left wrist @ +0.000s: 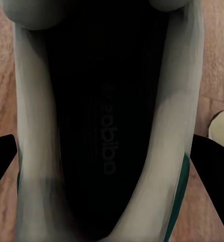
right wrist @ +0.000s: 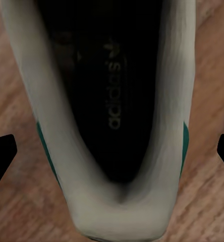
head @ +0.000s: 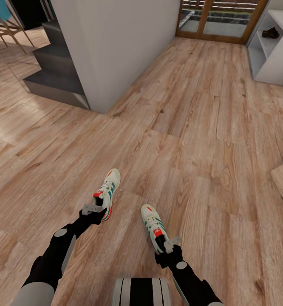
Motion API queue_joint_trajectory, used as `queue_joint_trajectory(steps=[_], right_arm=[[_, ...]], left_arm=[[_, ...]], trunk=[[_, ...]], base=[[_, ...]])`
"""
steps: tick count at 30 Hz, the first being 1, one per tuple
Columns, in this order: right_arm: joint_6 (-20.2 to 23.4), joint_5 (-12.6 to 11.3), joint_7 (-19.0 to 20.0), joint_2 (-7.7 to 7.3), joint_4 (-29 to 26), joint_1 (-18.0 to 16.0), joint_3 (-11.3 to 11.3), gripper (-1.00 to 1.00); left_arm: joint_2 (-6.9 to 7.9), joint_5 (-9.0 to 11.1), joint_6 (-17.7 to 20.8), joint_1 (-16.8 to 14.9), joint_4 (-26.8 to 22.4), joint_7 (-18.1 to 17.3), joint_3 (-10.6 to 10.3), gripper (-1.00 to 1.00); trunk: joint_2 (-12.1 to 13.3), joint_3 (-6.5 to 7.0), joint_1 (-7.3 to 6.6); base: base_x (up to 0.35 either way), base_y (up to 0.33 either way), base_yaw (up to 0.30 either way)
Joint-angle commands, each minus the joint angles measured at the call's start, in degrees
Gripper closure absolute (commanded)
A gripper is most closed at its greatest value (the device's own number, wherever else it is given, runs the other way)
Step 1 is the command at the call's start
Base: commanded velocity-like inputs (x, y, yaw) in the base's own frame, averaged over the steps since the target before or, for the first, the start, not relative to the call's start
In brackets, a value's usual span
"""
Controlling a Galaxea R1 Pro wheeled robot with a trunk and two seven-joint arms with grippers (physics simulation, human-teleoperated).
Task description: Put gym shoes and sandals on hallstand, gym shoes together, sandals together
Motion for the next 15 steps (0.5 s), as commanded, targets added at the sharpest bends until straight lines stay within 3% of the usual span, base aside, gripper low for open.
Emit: queue_joint_trajectory(steps=[1, 7, 8, 15], right_arm=[[0.43, 0.59, -0.10, -0.01, -0.12, 0.00, 0.12, -1.00], [0.43, 0.56, -0.08, -0.01, -0.12, 0.00, 0.12, -1.00], [0.43, 0.58, -0.08, -0.01, -0.12, 0.00, 0.12, 1.00], [0.43, 0.57, -0.08, -0.01, -0.12, 0.00, 0.12, 1.00]], left_arm=[[-0.04, -0.44, 0.23, -0.02, -0.10, -0.44, 0.19, 1.00], [-0.01, -0.45, 0.23, -0.02, -0.10, -0.44, 0.19, 1.00], [0.01, -0.45, 0.24, -0.03, -0.10, -0.44, 0.19, 1.00], [0.02, -0.47, 0.18, -0.01, -0.10, -0.45, 0.19, 1.00]], trunk=[[-0.01, -0.04, -0.01], [-0.01, -0.04, -0.01], [-0.01, -0.04, -0.01], [-0.01, -0.04, -0.01]], base=[[0.028, 0.000, 0.000], [0.007, 0.000, 0.000], [0.000, 0.000, 0.000], [0.000, 0.000, 0.000]])
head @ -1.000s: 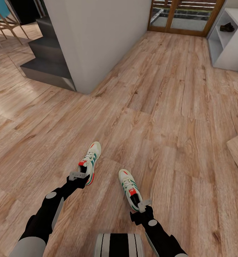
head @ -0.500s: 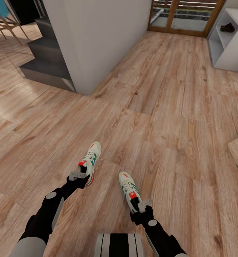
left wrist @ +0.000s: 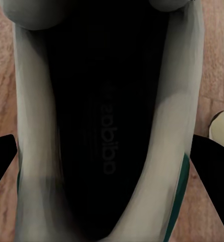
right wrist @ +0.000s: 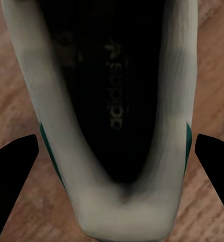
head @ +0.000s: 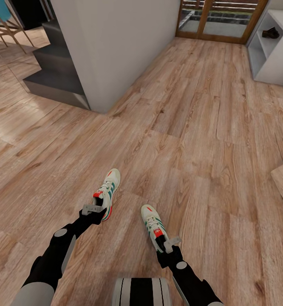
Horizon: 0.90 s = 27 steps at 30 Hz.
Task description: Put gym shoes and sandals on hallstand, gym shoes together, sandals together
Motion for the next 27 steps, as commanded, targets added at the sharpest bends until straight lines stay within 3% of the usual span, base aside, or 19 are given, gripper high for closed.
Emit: queue_joint_trajectory(steps=[1, 17, 27], right_arm=[[0.43, 0.50, -0.09, -0.01, -0.11, 0.01, 0.13, 1.00], [0.43, 0.51, -0.09, -0.01, -0.11, 0.01, 0.15, 1.00], [0.36, 0.49, -0.09, -0.01, -0.07, 0.01, 0.22, 1.00]], left_arm=[[-0.05, -0.44, 0.24, -0.02, -0.10, -0.44, 0.19, 1.00], [-0.02, -0.43, 0.10, -0.02, -0.15, -0.44, 0.19, 1.00], [0.14, -0.35, 0.20, 0.40, -0.17, -0.34, 0.60, 1.00]], trunk=[[-0.01, -0.04, -0.01], [-0.01, -0.04, -0.01], [0.12, 2.18, -0.27]], base=[[0.000, 0.000, 0.000], [0.000, 0.000, 0.000], [0.000, 0.000, 0.000]])
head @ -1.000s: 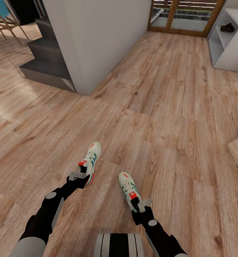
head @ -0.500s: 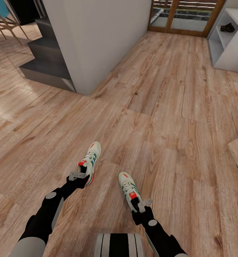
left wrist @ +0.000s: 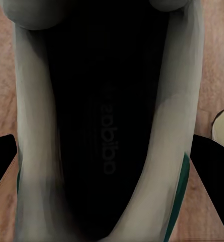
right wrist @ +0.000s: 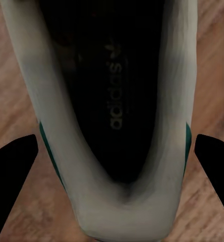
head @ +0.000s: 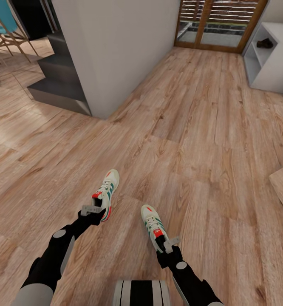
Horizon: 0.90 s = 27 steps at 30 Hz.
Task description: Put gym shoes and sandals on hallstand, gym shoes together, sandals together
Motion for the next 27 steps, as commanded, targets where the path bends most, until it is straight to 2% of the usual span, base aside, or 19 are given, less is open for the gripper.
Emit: queue_joint_trajectory(steps=[1, 6, 10, 11, 12, 13, 15, 16, 17, 18, 19, 20, 21, 22, 23, 24, 26, 27], right_arm=[[0.43, 0.57, -0.09, -0.01, -0.12, 0.01, 0.12, 1.00], [-0.52, 0.57, -0.09, -0.01, -0.32, 0.01, 0.20, 1.00], [-1.75, 0.57, -0.09, 0.00, -1.69, 0.01, 0.34, 1.00], [-2.03, 0.57, -0.11, 0.06, -2.36, 0.01, 0.36, 1.00], [-2.10, 0.57, -0.14, 0.10, -2.55, 0.01, 0.37, 1.00], [-2.22, 0.60, -0.17, 0.14, -2.83, 0.01, 0.38, 1.00], [-2.28, 0.67, -0.18, 0.13, -2.96, 0.01, 0.38, 1.00], [-2.26, 0.73, -0.21, 0.09, -2.95, 0.01, 0.37, 1.00], [-2.28, 0.83, -0.19, -0.12, -2.75, 0.04, 0.38, 1.00], [-2.31, 0.86, -0.19, -0.24, -2.62, 0.07, 0.38, 1.00], [-3.95, 0.79, -0.18, -1.84, -2.58, 0.26, 0.38, 1.00], [-5.78, 0.77, -0.18, -2.54, -2.53, 0.37, 0.38, 1.00], [-9.41, 0.75, -0.23, -3.21, -2.47, 0.81, 0.35, 1.00], [-11.63, 0.75, -0.25, -3.57, -2.45, 1.96, -0.19, 1.00], [-13.15, 0.75, -0.26, -3.89, -2.45, 3.01, -1.10, 1.00], [-13.92, 0.75, -0.26, -4.01, -2.45, 3.51, -1.70, 1.00], [-17.73, 0.79, -0.20, -4.42, -2.39, 5.76, -5.60, 1.00], [-18.46, 0.80, -0.18, -4.49, -2.37, 6.19, -6.46, 1.00]], left_arm=[[-0.04, -0.48, 0.23, 0.20, -0.21, -0.43, 0.20, 1.00], [0.30, -0.65, 0.35, 2.27, -1.24, -0.28, 0.36, 1.00], [0.66, -0.82, 0.18, 5.25, -1.45, -0.07, 1.95, 1.00], [0.77, -0.85, -0.06, 7.22, -1.41, -0.05, 3.98, 1.00], [0.80, -0.86, -0.18, 8.17, -1.36, -0.12, 5.13, 1.00], [0.85, -0.82, -0.44, 10.82, -1.29, -0.23, 8.08, 1.00], [0.82, -0.72, -1.20, 13.21, -0.99, -0.31, 10.91, 1.00], [0.77, -0.74, -2.32, 13.93, -0.82, -0.36, 11.74, 1.00], [0.71, -0.73, -7.14, 16.08, 0.61, -0.33, 12.80, 1.00], [0.70, -0.72, -9.35, 16.99, 1.67, -0.20, 12.99, 1.00], [0.80, -0.77, -15.75, 18.74, 7.40, 0.39, 13.51, 1.00], [0.85, -0.81, -17.89, 18.99, 10.84, 0.62, 14.66, 1.00], [0.86, -0.86, -21.81, 19.16, 15.77, 0.68, 18.35, 1.00], [0.86, -0.93, -23.77, 19.21, 17.42, 0.68, 20.25, 1.00], [0.86, -1.01, -24.61, 19.22, 18.10, 0.69, 21.08, 1.00], [0.86, -1.03, -24.91, 19.25, 18.34, 0.69, 21.37, 1.00], [0.86, -1.15, -25.80, 19.69, 18.99, 0.69, 22.22, 1.00], [0.86, -1.18, -25.91, 19.85, 19.05, 0.69, 22.31, 1.00]], trunk=[[0.00, 0.19, -0.03], [0.07, 1.30, -0.16], [0.12, 2.19, -0.26], [0.14, 2.41, -0.29], [0.15, 2.63, -0.32], [0.16, 2.85, -0.34], [0.19, 3.29, -0.39], [0.20, 3.52, -0.42], [0.22, 3.74, -0.44], [0.23, 3.96, -0.47], [0.24, 4.24, -0.50], [0.26, 4.54, -0.52], [0.27, 4.84, -0.55], [0.28, 5.15, -0.57], [0.30, 5.46, -0.60], [0.31, 5.76, -0.62], [0.34, 6.38, -0.68], [0.35, 6.69, -0.70]], base=[[0.000, 0.000, 0.000], [0.000, 0.000, 0.000], [0.000, 0.000, 0.000], [0.000, 0.000, 0.000], [0.000, 0.000, 0.000], [0.000, 0.000, 0.000], [0.000, 0.000, 0.000], [0.000, 0.000, 0.000], [0.000, 0.000, 0.000], [0.000, 0.000, 0.000], [0.000, 0.000, -0.052], [0.000, 0.000, -0.074], [0.000, 0.000, -0.089], [0.000, 0.000, -0.093], [0.000, 0.000, -0.094], [0.000, 0.000, -0.095], [0.000, 0.000, -0.096], [0.000, 0.000, -0.096]])
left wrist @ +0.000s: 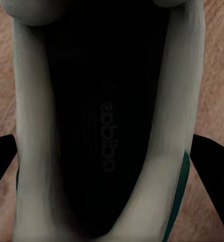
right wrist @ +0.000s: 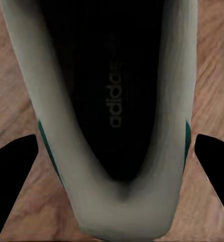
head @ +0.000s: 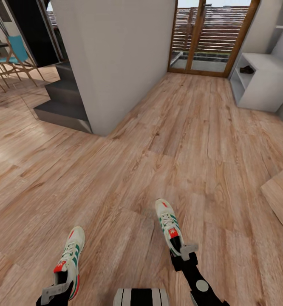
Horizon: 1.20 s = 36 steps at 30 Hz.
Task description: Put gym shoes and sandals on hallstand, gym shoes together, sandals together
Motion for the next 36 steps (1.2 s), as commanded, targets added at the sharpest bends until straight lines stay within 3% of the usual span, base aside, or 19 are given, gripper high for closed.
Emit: queue_joint_trajectory(steps=[1, 4, 6, 10, 14, 18, 20, 22, 32, 36], right_arm=[[-1.53, 0.44, -0.08, -0.10, 0.05, 0.86, -1.63, 1.00], [-4.48, 0.48, 0.06, -0.27, 0.07, 2.82, -4.39, 1.00], [-5.52, 0.55, 0.09, -0.29, 0.11, 3.73, -4.90, 1.00], [-11.99, 0.79, 0.14, -0.33, 0.16, 9.07, -5.67, 1.00], [-15.25, 0.72, 0.03, -0.34, 1.46, 11.40, -5.84, 1.00], [-15.79, 0.57, -0.10, -0.27, 3.32, 11.80, -5.90, 1.00], [-15.82, 0.55, -0.12, -0.26, 3.47, 11.82, -5.90, 1.00], [-15.82, 0.52, -0.12, -0.26, 3.48, 11.82, -5.90, 1.00], [-15.74, 0.46, -0.12, -0.21, 3.49, 11.82, -5.98, 1.00], [-15.74, 0.46, -0.16, -0.07, 3.36, 11.82, -5.99, 1.00]], left_arm=[[-0.05, -0.68, -0.51, 0.27, 0.10, -0.33, 0.50, 1.00], [-0.07, -0.75, -0.70, 0.66, 0.17, -0.33, 0.61, 1.00], [-0.13, -0.79, -0.73, 0.72, 0.18, -0.33, 0.60, 1.00], [-0.63, -1.00, -0.79, 0.92, 0.48, 0.26, 0.25, 1.00], [-0.79, -1.09, -2.19, 1.13, 1.95, 0.71, 0.07, 1.00], [-0.72, -1.39, -3.63, 1.19, 2.25, 0.72, -0.10, 1.00], [-0.78, -4.68, -6.70, 1.26, 2.32, 0.73, -0.08, 1.00], [-0.82, -5.70, -7.81, 1.28, 2.37, 0.72, -0.08, 1.00], [-0.80, -6.72, -8.26, 1.28, 2.40, 0.72, 0.00, 1.00], [-0.76, -6.74, -8.24, 1.28, 2.40, 0.72, 0.01, 1.00]], trunk=[[0.00, 0.29, -0.03], [0.04, 1.21, -0.11], [0.07, 1.83, -0.16], [0.12, 3.07, -0.26], [0.18, 4.31, -0.37], [0.23, 5.55, -0.47], [0.26, 6.17, -0.52], [0.28, 6.79, -0.57], [0.42, 9.84, -0.83], [2.02, 10.62, -1.71]], base=[[0.000, 0.000, -0.096], [0.000, 0.000, -0.097], [0.000, 0.000, -0.097], [0.000, 0.000, -0.089], [0.000, 0.000, -0.083], [0.000, 0.000, -0.081], [0.000, 0.000, -0.073], [0.000, 0.000, -0.035], [0.000, 0.000, -0.007], [0.000, 0.000, 0.000]])
